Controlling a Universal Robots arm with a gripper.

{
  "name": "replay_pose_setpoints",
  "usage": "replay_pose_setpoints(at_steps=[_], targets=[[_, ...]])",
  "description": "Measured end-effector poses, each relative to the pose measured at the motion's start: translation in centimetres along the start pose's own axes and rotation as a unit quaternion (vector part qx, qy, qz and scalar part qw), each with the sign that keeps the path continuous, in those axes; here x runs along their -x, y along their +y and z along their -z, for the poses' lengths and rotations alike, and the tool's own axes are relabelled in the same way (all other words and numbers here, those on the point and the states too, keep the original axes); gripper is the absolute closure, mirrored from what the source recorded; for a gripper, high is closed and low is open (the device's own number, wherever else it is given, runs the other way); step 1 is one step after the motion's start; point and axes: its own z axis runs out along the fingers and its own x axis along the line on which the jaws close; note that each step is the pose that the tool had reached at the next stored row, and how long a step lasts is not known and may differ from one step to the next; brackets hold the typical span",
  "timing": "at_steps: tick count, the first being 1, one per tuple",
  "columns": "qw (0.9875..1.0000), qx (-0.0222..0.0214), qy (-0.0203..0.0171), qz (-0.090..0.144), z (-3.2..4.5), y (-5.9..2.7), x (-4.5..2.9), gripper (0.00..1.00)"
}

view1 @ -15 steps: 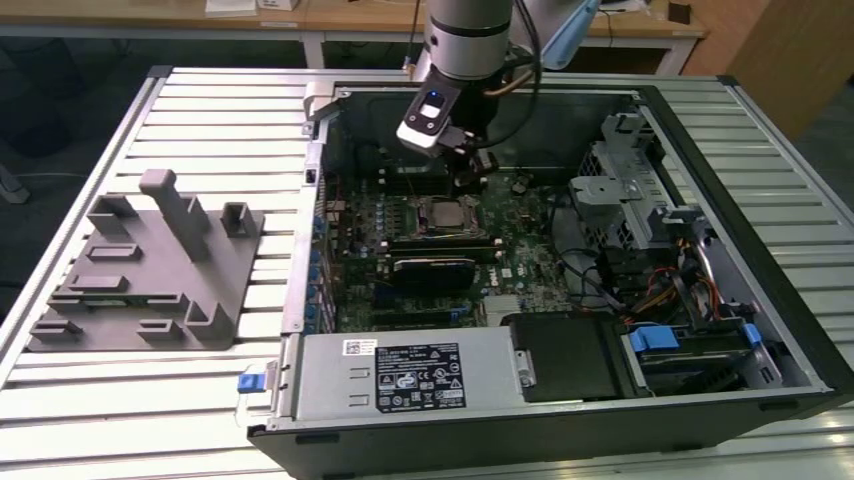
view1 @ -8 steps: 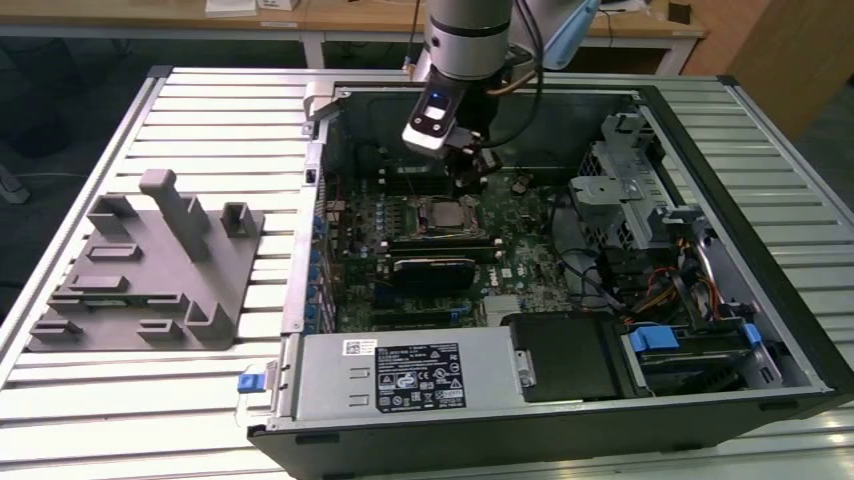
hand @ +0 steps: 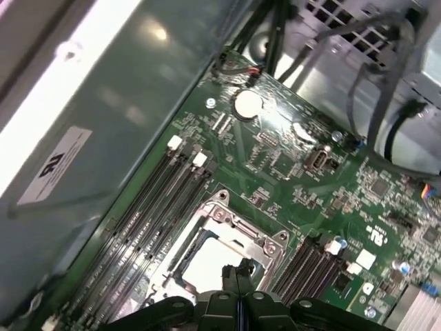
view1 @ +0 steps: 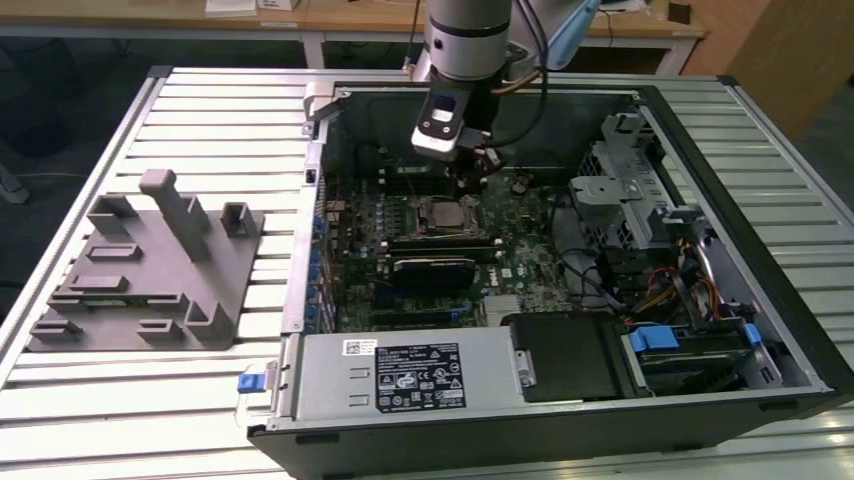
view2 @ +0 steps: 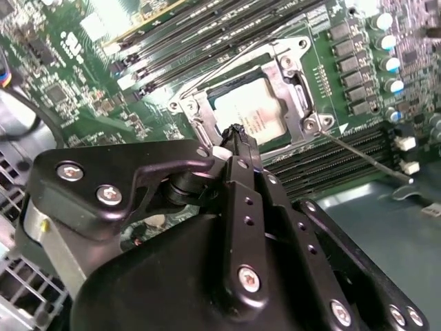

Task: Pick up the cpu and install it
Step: 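Close the cpu cover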

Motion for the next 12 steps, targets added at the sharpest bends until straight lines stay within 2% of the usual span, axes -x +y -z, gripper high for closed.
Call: replay_pose_setpoints(at_steps=[3, 6, 9, 12], targets=[[0.9997, 0.0016, -0.0002, 0.025, -0.03, 0.00, 0.00, 0.89], [0.9988, 0.0029, -0.0005, 0.049, -0.06, 0.00, -0.01, 0.89], [0.9974, 0.0041, -0.0008, 0.072, -0.08, 0.00, -0.01, 0.89], [0.9955, 0.0053, -0.0011, 0.095, -0.11, 0.00, -0.01, 0.89]])
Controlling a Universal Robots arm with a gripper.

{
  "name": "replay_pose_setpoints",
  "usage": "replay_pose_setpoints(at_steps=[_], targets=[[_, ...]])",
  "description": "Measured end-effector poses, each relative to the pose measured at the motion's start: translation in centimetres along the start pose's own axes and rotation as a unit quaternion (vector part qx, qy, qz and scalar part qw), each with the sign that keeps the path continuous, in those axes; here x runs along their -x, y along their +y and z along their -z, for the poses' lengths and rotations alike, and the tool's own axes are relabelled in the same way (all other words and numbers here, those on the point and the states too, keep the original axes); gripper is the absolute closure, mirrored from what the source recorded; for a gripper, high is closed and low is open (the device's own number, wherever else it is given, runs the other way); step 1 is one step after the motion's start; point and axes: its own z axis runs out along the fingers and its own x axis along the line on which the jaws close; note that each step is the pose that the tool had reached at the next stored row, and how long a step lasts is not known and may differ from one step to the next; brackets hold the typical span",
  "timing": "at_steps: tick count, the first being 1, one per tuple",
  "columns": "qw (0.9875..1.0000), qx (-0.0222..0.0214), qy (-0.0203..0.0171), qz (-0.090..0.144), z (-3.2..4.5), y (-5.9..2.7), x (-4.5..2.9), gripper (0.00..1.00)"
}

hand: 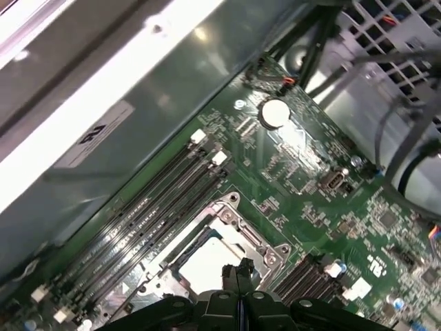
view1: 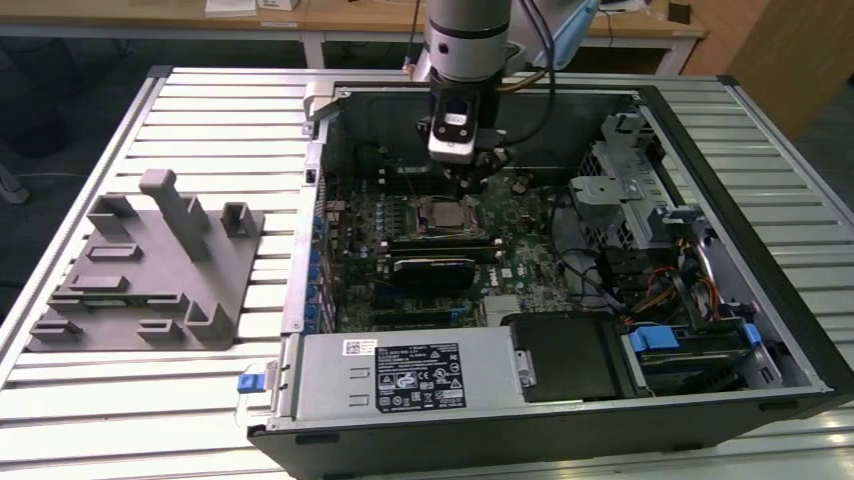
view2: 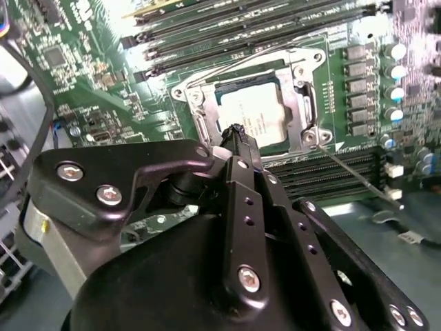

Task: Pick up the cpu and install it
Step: 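Close the cpu cover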

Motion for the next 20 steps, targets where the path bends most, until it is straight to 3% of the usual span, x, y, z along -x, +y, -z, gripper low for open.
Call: replay_pose_setpoints(at_steps=[5, 10, 15, 20], targets=[[0.9991, 0.0022, -0.0006, 0.042, -0.06, 0.00, 0.00, 0.89], [0.9964, 0.0044, -0.0013, 0.085, -0.12, 0.00, -0.01, 0.89], [0.9918, 0.0067, -0.0020, 0.127, -0.17, 0.00, -0.01, 0.89], [0.9852, 0.0094, -0.0023, 0.171, -0.23, 0.00, -0.02, 0.89]])
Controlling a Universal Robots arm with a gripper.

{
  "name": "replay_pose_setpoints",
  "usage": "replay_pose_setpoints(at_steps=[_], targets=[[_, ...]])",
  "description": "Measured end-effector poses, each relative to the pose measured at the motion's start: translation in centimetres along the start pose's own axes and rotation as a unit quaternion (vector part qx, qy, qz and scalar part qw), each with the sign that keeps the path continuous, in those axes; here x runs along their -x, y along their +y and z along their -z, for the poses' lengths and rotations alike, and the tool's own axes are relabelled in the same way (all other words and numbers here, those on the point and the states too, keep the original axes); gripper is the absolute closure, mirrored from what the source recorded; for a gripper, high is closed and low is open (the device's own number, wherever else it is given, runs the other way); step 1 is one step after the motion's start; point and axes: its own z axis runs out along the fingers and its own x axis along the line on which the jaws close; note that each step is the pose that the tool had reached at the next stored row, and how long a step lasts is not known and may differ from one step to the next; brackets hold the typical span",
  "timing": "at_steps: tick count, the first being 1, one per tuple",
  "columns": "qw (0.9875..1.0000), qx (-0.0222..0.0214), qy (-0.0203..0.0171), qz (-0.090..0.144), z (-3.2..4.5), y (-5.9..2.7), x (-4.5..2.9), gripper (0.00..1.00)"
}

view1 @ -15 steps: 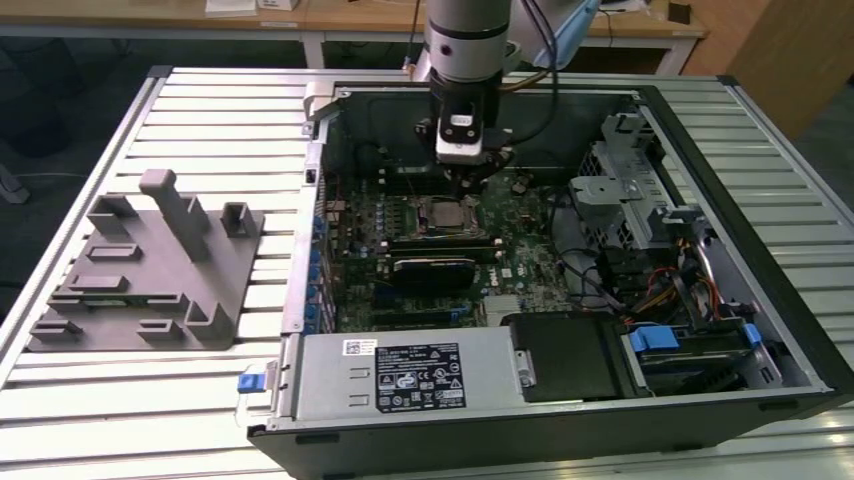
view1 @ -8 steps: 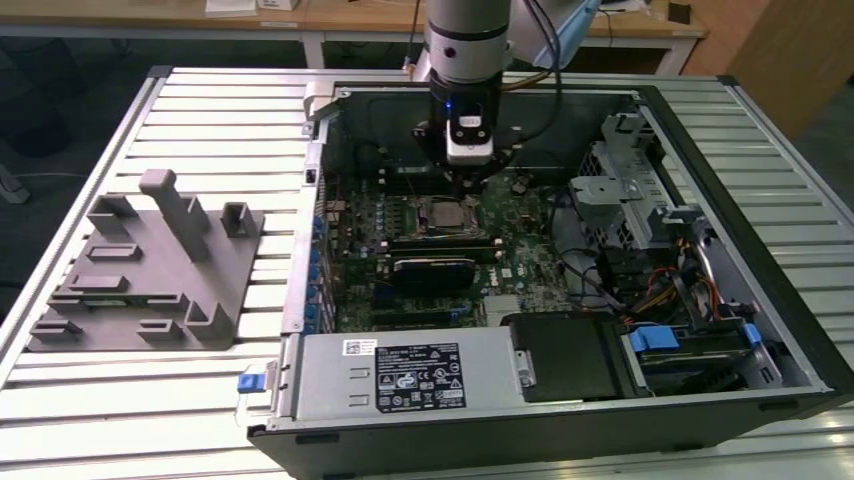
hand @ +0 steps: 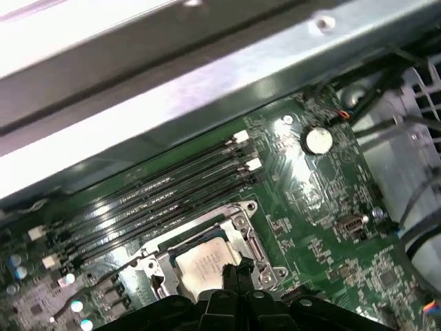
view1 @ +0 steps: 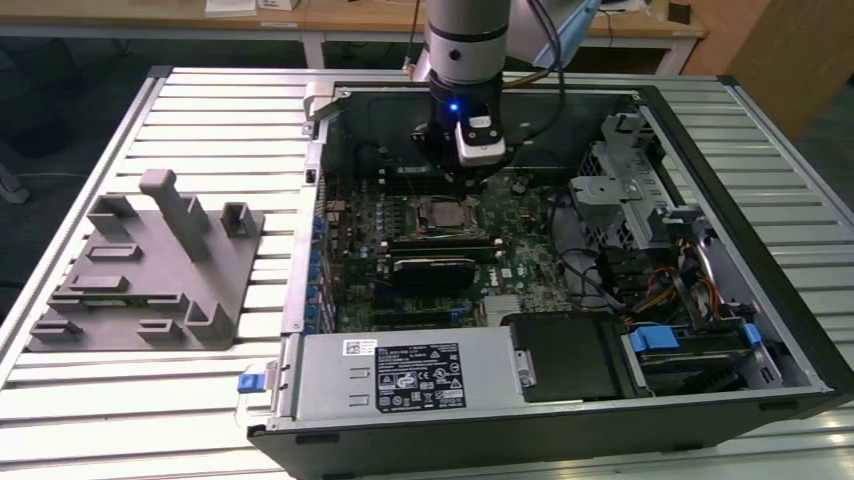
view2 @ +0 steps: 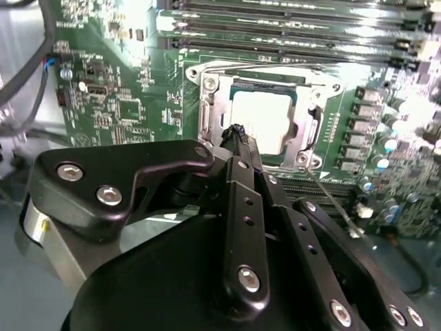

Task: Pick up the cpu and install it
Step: 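Close the cpu cover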

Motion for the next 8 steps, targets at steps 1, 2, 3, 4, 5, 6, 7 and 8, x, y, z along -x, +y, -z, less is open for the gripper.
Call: replay_pose_setpoints(at_steps=[1, 2, 3, 4, 5, 6, 7, 8], targets=[[1.0000, 0.0005, -0.0001, 0.008, -0.01, 0.00, 0.00, 0.89], [0.9999, 0.0010, -0.0002, 0.017, -0.02, 0.00, 0.00, 0.89], [0.9997, 0.0016, -0.0002, 0.025, -0.03, 0.00, 0.00, 0.89], [0.9994, 0.0022, -0.0003, 0.033, -0.04, 0.00, -0.01, 0.89], [0.9991, 0.0028, -0.0004, 0.043, -0.05, 0.00, -0.01, 0.89], [0.9987, 0.0034, -0.0004, 0.051, -0.06, 0.00, -0.01, 0.89], [0.9982, 0.0040, -0.0005, 0.060, -0.08, 0.00, -0.01, 0.89], [0.9977, 0.0045, -0.0005, 0.068, -0.09, 0.00, -0.01, 0.89]])
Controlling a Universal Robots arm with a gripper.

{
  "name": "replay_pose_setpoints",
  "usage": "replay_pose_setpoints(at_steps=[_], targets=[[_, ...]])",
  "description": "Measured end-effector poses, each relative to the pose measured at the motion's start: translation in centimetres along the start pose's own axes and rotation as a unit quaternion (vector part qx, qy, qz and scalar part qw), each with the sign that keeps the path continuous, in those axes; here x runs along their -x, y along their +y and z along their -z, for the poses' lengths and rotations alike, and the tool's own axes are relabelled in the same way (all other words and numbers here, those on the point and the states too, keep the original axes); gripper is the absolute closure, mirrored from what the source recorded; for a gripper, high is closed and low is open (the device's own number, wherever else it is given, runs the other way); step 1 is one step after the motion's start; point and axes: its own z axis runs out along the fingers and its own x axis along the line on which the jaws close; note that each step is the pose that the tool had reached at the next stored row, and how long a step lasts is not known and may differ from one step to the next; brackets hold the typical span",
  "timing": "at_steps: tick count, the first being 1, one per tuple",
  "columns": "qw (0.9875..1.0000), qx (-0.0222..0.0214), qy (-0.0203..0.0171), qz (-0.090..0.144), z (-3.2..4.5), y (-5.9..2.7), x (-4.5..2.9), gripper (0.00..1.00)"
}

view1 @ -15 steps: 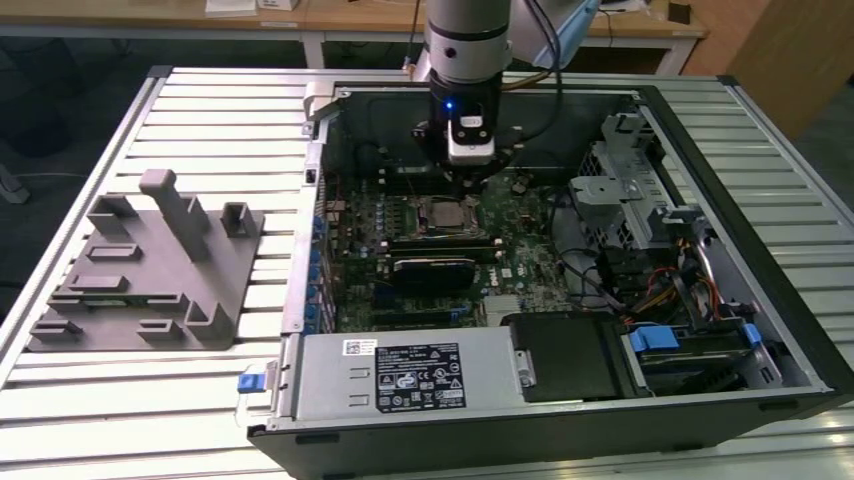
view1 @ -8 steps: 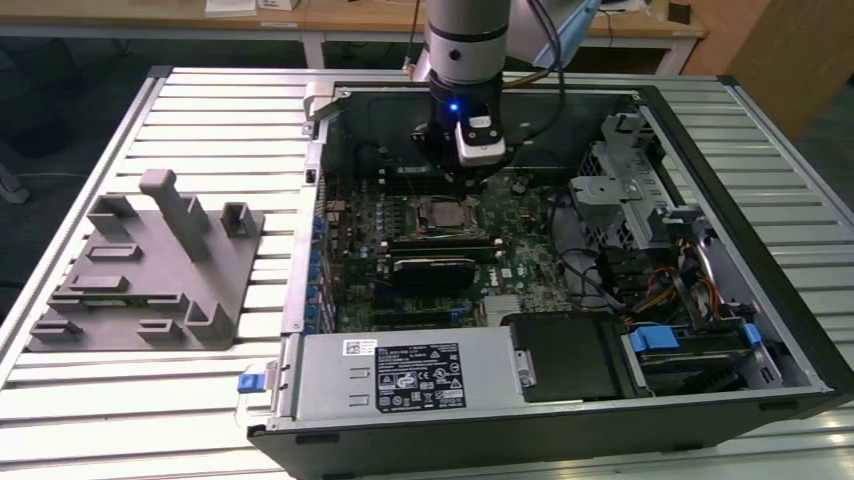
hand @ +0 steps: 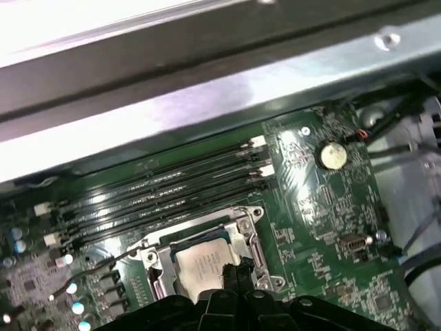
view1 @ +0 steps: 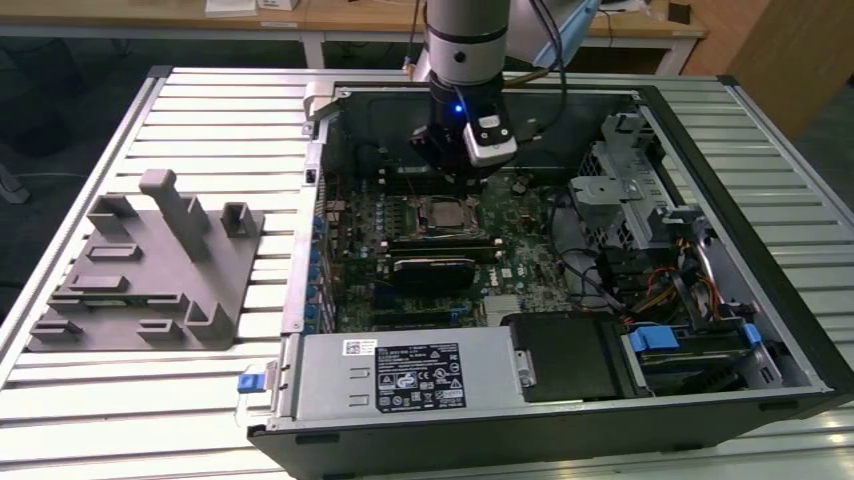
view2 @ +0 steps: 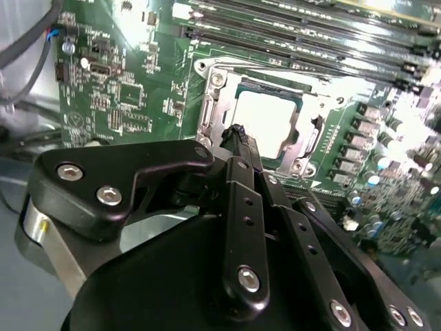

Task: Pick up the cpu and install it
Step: 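Close the cpu cover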

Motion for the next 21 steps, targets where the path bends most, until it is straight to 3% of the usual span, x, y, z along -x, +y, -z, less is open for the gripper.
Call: replay_pose_setpoints(at_steps=[3, 7, 13, 14, 17, 18, 21], targets=[[0.9997, 0.0020, -0.0001, 0.025, -0.04, 0.00, 0.00, 0.89], [0.9983, 0.0046, -0.0002, 0.058, -0.07, 0.00, -0.01, 0.89], [0.9981, 0.0049, 0.0002, 0.061, -0.09, 0.00, 0.00, 0.89], [0.9981, 0.0044, 0.0028, 0.062, -0.12, 0.00, 0.00, 0.89], [0.9978, -0.0002, 0.0209, 0.063, -0.25, 0.00, -0.01, 0.89], [0.9977, -0.0011, 0.0247, 0.063, -0.26, -0.01, -0.01, 0.89], [0.9977, -0.0012, 0.0248, 0.063, -0.26, -0.01, -0.01, 0.89]])
